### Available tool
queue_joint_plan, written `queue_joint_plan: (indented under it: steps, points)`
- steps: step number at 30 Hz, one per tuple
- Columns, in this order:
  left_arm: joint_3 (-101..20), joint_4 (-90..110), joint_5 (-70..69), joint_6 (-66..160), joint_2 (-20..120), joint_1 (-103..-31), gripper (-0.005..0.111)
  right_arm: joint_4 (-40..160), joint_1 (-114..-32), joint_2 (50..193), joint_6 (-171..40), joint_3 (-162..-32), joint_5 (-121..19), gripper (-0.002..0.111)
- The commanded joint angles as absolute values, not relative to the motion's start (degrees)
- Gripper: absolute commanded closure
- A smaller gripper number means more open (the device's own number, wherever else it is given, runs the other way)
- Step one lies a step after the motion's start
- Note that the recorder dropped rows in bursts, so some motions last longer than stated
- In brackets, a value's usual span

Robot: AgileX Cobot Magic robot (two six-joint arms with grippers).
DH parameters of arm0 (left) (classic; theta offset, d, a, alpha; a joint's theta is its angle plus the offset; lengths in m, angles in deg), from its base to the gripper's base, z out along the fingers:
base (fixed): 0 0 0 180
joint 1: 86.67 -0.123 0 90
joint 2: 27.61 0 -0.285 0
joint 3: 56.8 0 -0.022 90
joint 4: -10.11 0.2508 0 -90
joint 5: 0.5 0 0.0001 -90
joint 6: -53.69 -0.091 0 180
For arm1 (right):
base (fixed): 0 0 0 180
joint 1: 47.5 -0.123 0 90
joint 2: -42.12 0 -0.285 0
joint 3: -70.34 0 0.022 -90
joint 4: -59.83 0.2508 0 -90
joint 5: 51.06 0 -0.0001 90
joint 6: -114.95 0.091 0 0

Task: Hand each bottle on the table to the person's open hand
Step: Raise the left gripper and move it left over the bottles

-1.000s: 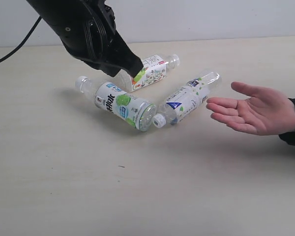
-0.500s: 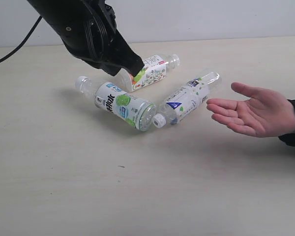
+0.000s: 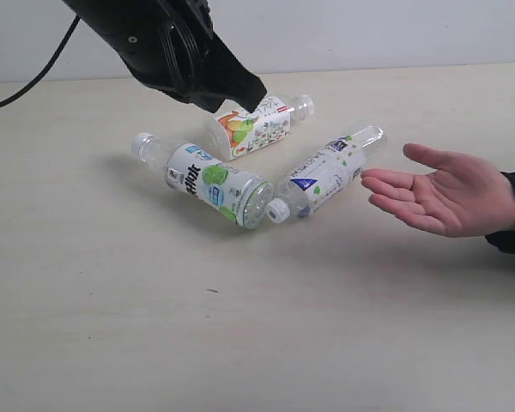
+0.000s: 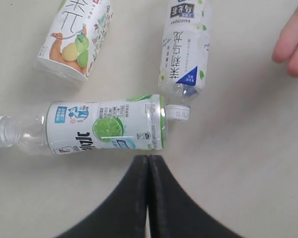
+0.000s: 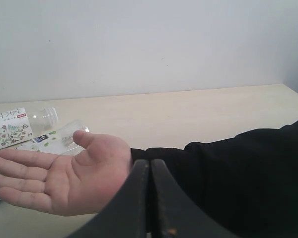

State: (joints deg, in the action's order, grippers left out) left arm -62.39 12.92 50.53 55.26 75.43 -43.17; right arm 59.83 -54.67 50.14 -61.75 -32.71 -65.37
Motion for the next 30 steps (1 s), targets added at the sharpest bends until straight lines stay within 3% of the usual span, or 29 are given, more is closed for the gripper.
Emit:
queue_joint_plan:
  steps: [1,19,27,30]
  points:
    - [-62.26,15.7,48.6,60.71,74.9,-43.42,0.106,59.83,-54.49,49.9,-61.99,-32.44,-65.04,0.108]
    - [-62.26,21.99,48.26,81.55,74.9,-47.85,0.106,59.83,-54.49,49.9,-61.99,-32.44,-65.04,0.108]
    - [-62.26,24.91,47.99,78.71,78.4,-48.16,0.106,59.83,-54.49,49.9,-61.99,-32.44,-65.04,0.108]
    - [-62.26,24.91,46.08,63.77,81.01,-48.16,0.106,59.83,-54.49,49.9,-61.99,-32.44,-65.04,0.108]
